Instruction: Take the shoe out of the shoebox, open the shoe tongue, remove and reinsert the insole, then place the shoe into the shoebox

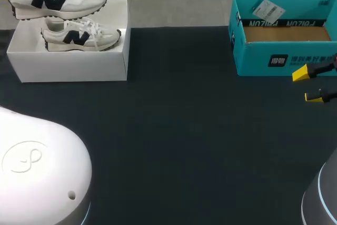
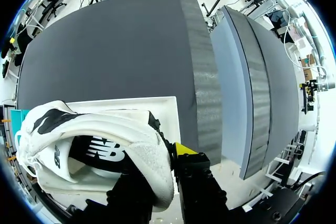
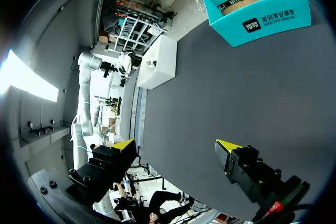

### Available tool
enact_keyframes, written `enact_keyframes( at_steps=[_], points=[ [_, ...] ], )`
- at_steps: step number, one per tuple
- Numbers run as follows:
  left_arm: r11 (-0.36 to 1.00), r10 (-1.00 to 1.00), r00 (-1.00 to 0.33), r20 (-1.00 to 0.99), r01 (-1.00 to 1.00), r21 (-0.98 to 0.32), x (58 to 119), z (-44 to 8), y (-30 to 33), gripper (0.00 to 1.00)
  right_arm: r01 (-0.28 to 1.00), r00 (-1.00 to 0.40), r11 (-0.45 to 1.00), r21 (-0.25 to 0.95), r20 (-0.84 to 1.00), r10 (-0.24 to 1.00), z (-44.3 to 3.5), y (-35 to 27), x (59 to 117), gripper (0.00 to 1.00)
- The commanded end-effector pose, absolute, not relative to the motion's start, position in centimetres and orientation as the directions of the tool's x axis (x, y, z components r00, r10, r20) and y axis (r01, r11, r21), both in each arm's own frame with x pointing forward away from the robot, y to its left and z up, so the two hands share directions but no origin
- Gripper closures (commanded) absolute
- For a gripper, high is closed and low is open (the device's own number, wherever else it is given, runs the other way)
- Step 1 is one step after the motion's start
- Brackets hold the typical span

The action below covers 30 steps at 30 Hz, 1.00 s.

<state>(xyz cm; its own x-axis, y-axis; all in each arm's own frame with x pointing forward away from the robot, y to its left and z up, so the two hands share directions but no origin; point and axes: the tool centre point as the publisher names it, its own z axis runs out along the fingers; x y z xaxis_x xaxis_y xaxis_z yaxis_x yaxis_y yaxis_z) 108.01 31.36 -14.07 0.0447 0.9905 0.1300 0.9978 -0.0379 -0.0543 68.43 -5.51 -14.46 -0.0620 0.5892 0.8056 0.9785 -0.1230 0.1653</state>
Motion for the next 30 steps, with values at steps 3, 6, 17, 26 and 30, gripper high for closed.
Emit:
enact_keyframes(
  at_steps=[3, 6, 17, 26, 30],
  points=[
    [-0.038, 0.990, 0.045, 0.132, 0.998, -0.052, 107.8, -13.9, 31.4, 1.00, 0.978, -0.060, -0.125, 0.165, 0.805, 0.591, -14.5, -5.5, 68.3, 0.00],
    [-0.038, 0.990, 0.045, 0.132, 0.998, -0.052, 107.8, -13.9, 31.4, 1.00, 0.978, -0.060, -0.125, 0.165, 0.805, 0.591, -14.5, -5.5, 68.3, 0.00],
    [-0.038, 0.990, 0.045, 0.132, 0.998, -0.052, 107.8, -13.9, 31.4, 1.00, 0.978, -0.060, -0.125, 0.165, 0.805, 0.591, -14.5, -5.5, 68.3, 0.00],
    [0.007, 0.985, -0.001, 0.174, 1.000, -0.031, 105.3, -12.7, 29.3, 1.00, 0.978, -0.060, -0.125, 0.165, 0.805, 0.591, -14.5, -5.5, 68.3, 0.00],
    [0.052, 0.980, -0.047, 0.195, 0.998, -0.022, 104.0, -12.1, 28.3, 1.00, 0.978, -0.060, -0.125, 0.165, 0.805, 0.591, -14.5, -5.5, 68.3, 0.00]
  ],
)
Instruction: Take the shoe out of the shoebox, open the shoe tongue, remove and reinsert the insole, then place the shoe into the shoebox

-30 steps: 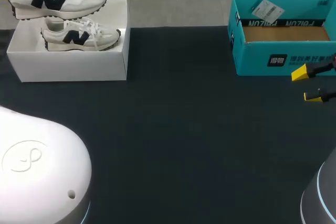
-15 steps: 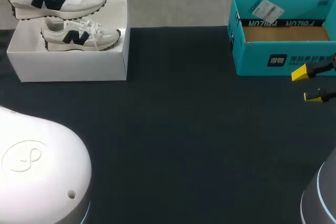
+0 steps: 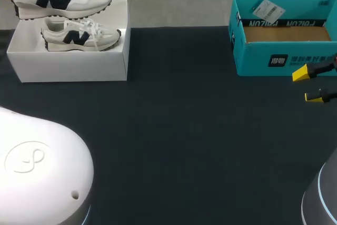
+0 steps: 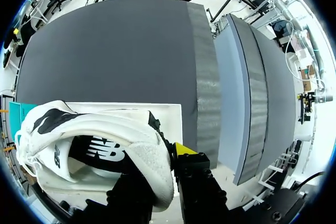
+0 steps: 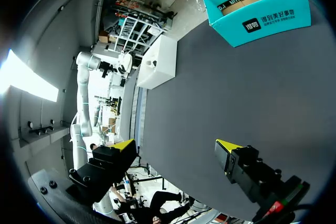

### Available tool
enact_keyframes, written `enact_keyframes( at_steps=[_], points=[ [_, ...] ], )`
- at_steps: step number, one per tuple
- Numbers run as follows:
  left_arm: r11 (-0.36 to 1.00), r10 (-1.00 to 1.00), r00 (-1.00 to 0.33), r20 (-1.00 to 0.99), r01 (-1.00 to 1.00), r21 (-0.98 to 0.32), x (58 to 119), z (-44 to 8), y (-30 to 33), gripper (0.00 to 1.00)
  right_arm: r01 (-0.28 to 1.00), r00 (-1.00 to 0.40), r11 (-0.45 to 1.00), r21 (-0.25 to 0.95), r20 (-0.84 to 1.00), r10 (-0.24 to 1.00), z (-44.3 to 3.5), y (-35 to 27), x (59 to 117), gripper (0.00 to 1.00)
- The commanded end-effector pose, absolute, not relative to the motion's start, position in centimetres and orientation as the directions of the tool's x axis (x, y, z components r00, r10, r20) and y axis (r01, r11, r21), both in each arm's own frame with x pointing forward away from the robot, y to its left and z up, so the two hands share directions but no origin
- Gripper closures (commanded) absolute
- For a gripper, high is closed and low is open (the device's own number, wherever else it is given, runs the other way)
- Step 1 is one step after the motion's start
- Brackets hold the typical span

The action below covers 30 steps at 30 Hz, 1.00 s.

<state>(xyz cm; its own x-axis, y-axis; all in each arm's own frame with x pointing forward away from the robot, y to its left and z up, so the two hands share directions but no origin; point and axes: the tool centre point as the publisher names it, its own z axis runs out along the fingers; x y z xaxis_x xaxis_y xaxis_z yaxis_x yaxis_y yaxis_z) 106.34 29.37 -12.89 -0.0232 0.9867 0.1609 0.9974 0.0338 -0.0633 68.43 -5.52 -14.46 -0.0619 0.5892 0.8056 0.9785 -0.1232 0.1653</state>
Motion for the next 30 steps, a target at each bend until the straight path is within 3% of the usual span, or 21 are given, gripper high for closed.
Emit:
enact_keyframes(
  at_steps=[1, 8, 16, 30],
  points=[
    [0.035, 0.980, -0.032, 0.197, 0.999, -0.012, 103.5, -12.1, 27.9, 1.00, 0.978, -0.060, -0.125, 0.165, 0.805, 0.591, -14.5, -5.5, 68.3, 0.00],
    [0.003, 0.979, -0.006, 0.204, 1.000, 0.013, 100.9, -12.2, 25.7, 1.00, 0.978, -0.060, -0.125, 0.165, 0.805, 0.591, -14.5, -5.5, 68.3, 0.00],
    [0.055, 0.963, -0.059, 0.263, 0.998, 0.021, 96.9, -12.2, 21.9, 1.00, 0.978, -0.060, -0.125, 0.165, 0.805, 0.591, -14.5, -5.5, 68.3, 0.00],
    [-0.023, 0.965, -0.011, 0.262, 0.992, 0.124, 89.6, -11.1, 14.1, 1.00, 0.978, -0.060, -0.125, 0.165, 0.805, 0.591, -14.5, -5.5, 68.3, 0.00]
  ],
)
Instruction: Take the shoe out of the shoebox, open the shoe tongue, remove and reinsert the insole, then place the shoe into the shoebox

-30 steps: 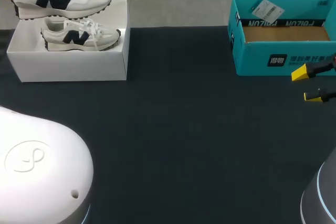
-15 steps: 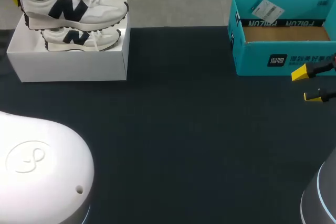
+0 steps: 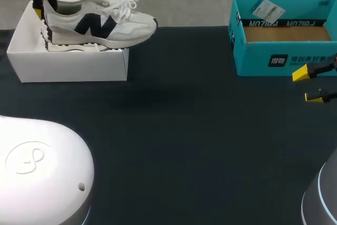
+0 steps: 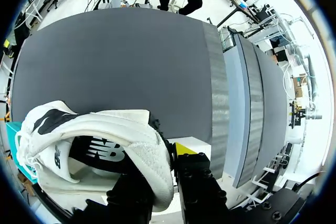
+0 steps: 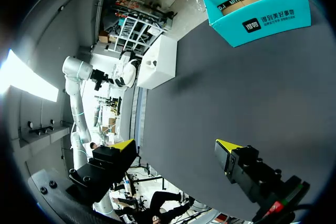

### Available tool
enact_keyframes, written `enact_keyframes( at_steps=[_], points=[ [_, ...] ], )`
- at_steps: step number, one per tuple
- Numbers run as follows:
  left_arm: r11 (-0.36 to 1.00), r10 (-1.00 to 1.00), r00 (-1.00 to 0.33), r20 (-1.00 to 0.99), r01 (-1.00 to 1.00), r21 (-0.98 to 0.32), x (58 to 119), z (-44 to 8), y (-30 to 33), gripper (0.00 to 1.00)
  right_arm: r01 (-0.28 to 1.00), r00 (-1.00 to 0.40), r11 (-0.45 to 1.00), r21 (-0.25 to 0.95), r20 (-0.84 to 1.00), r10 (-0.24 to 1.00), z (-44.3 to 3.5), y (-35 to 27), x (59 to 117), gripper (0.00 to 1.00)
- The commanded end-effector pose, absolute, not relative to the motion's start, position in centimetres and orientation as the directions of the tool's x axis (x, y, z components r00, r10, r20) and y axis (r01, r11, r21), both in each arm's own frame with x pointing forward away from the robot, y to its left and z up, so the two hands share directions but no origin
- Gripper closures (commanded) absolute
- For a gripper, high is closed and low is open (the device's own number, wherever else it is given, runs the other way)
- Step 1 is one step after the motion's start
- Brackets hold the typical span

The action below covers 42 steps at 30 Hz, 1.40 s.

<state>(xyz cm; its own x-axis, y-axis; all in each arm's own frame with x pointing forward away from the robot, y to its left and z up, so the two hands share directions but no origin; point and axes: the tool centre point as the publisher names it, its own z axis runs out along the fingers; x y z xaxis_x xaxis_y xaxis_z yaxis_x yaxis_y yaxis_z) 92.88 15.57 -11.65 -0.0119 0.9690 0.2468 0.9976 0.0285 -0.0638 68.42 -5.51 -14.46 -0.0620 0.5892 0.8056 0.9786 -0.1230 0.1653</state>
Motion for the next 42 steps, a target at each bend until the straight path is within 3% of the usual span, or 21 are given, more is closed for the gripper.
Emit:
enact_keyframes(
  at_steps=[1, 21, 42],
  points=[
    [-0.024, 0.966, -0.010, 0.257, 0.991, 0.132, 89.0, -11.0, 13.5, 1.00, 0.978, -0.060, -0.125, 0.165, 0.805, 0.591, -14.5, -5.5, 68.3, 0.00],
    [-0.090, 0.972, 0.041, 0.231, 0.974, 0.206, 79.3, -12.4, 4.9, 1.00, 0.978, -0.060, -0.125, 0.165, 0.805, 0.591, -14.5, -5.5, 68.3, 0.00],
    [-0.156, 0.979, 0.126, 0.162, 0.970, 0.188, 78.2, -15.2, -1.2, 1.00, 0.978, -0.060, -0.125, 0.165, 0.805, 0.591, -14.5, -5.5, 68.3, 0.00]
  ],
)
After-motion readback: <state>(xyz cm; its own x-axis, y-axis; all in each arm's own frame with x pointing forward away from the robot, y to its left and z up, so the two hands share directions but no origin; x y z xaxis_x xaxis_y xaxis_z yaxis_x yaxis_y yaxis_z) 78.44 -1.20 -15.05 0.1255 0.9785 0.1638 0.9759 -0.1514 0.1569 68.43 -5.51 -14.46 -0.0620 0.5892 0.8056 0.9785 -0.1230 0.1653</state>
